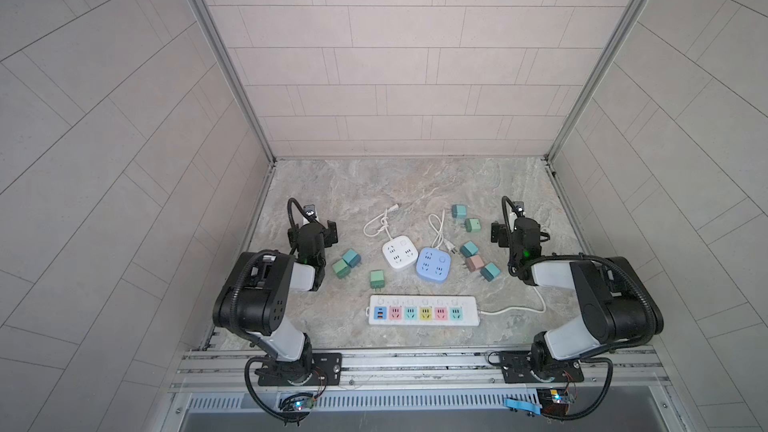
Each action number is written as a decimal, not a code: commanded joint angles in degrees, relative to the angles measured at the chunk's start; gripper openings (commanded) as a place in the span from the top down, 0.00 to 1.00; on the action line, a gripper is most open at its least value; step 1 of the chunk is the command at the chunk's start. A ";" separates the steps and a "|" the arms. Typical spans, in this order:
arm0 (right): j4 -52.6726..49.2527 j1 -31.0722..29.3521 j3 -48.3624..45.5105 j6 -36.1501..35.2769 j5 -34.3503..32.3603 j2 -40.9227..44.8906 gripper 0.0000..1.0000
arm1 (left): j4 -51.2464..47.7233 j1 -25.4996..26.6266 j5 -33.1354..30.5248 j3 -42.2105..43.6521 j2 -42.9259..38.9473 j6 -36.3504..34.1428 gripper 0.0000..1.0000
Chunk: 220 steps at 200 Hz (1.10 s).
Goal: Insert the plug
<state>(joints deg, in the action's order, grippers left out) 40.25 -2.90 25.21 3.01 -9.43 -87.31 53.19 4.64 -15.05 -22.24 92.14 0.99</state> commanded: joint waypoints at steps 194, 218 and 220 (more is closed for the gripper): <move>-4.59 -0.38 1.64 -1.13 -0.08 3.70 0.00 | 2.43 0.56 -0.94 0.77 -1.65 -0.99 0.00; -17.18 -1.23 4.81 0.81 -3.74 9.29 0.00 | -1.38 2.51 -6.95 1.66 -8.61 -1.38 0.00; -17.23 -1.19 4.62 0.89 -3.79 9.51 0.00 | -2.05 2.55 -7.35 1.60 -9.40 -1.31 0.00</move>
<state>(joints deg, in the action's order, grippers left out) 32.16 -3.46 26.76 2.70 -10.11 -82.98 52.84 5.67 -16.95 -21.56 90.37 0.25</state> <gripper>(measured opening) 0.997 0.998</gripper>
